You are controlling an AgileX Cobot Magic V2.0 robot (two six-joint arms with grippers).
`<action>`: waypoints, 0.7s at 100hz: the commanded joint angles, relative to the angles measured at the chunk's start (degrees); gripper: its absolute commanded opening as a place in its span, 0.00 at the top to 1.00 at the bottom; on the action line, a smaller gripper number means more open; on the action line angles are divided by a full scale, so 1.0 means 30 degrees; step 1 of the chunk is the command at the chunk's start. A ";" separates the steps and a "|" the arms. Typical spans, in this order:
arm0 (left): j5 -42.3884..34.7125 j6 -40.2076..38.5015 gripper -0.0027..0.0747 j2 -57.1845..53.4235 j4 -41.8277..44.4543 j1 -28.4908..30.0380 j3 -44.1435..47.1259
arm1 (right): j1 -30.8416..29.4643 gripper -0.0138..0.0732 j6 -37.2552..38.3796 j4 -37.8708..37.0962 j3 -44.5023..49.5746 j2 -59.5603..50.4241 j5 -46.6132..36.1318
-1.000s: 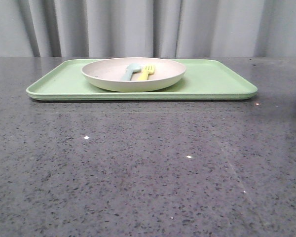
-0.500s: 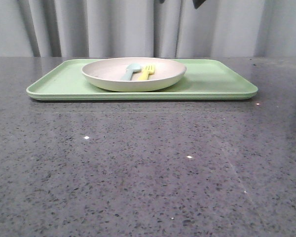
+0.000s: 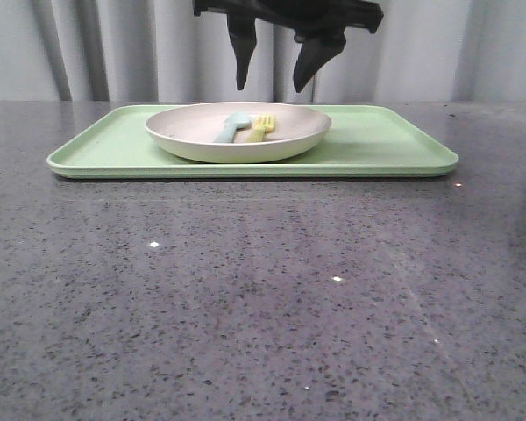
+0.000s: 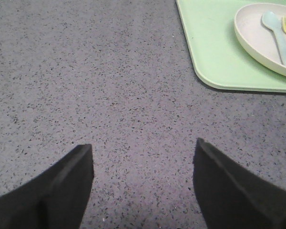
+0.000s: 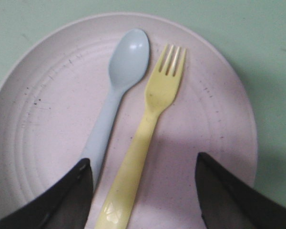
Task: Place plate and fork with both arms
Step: 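Lower the right gripper over the yellow fork on the plate, then grasp the yellow fork with the right gripper and lift it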
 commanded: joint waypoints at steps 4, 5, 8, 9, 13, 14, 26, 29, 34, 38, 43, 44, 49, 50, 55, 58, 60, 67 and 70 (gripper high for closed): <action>-0.1226 -0.0205 0.40 0.0050 -0.0119 0.0043 -0.0530 | -0.0014 0.30 0.0167 -0.0631 -0.0686 -0.0740 -0.0695; -0.1226 -0.0205 0.40 0.0050 -0.0119 0.0043 -0.0530 | -0.0014 0.30 0.0167 -0.0631 -0.0686 -0.0709 -0.0695; -0.1226 -0.0205 0.40 0.0050 -0.0119 0.0043 -0.0530 | -0.0014 0.30 0.0190 -0.0631 -0.0686 -0.0631 -0.0695; -0.1226 -0.0205 0.40 0.0050 -0.0119 0.0043 -0.0530 | -0.0014 0.30 0.0208 -0.0631 -0.0686 -0.0590 -0.0695; -0.1226 -0.0205 0.40 0.0050 -0.0119 0.0043 -0.0530 | -0.0006 0.30 0.0227 -0.0631 -0.0686 -0.0452 -0.0695; -0.1226 -0.0205 0.40 0.0050 -0.0119 0.0043 -0.0530 | -0.0006 0.30 0.0226 -0.0631 -0.0686 -0.0431 -0.0695; -0.1226 -0.0205 0.40 0.0050 -0.0119 0.0043 -0.0530 | -0.0006 0.30 0.0313 -0.0613 -0.0686 -0.0086 -0.0695; -0.1226 -0.0205 0.40 0.0050 -0.0119 0.0043 -0.0530 | -0.0006 0.30 0.0313 -0.0585 -0.0686 -0.0018 -0.0695; -0.1226 -0.0205 0.40 0.0050 -0.0119 0.0043 -0.0530 | 0.0032 0.30 0.0313 -0.0570 -0.0686 0.0077 -0.0740; -0.1226 -0.0205 0.40 0.0050 -0.0119 0.0043 -0.0530 | 0.0032 0.30 0.0338 -0.0564 -0.0686 0.0132 -0.0767; -0.1226 -0.0205 0.40 0.0050 -0.0119 0.0043 -0.0530 | 0.0070 0.30 0.0377 -0.0546 -0.0686 0.0167 -0.0887; -0.1226 -0.0205 0.40 0.0050 -0.0119 0.0043 -0.0530 | 0.0070 0.30 0.0419 -0.0546 -0.0686 0.0191 -0.0888; -0.1226 -0.0205 0.40 0.0050 -0.0119 0.0043 -0.0530 | 0.0091 0.30 0.0505 -0.0546 -0.0686 0.0191 -0.0983; -0.1226 -0.0205 0.40 0.0050 -0.0119 0.0043 -0.0530 | 0.0091 0.30 0.0522 -0.0546 -0.0686 0.0191 -0.1004; -0.1226 -0.0205 0.40 0.0050 -0.0119 0.0043 -0.0530 | 0.0091 0.30 0.0549 -0.0546 -0.0686 0.0212 -0.1053; -0.1238 -0.0205 0.40 0.0050 -0.0119 0.0043 -0.0530 | 0.0107 0.30 0.0549 -0.0546 -0.0686 0.0230 -0.1075; -0.1238 -0.0205 0.40 0.0050 -0.0119 0.0043 -0.0530 | 0.0127 0.30 0.0564 -0.0546 -0.0686 0.0264 -0.1075; -0.1238 -0.0205 0.40 0.0050 -0.0119 0.0043 -0.0530 | 0.0127 0.30 0.0564 -0.0546 -0.0686 0.0308 -0.1090; -0.1238 -0.0205 0.40 0.0050 -0.0119 0.0043 -0.0530 | 0.0127 0.30 0.0564 -0.0546 -0.0686 0.0325 -0.1090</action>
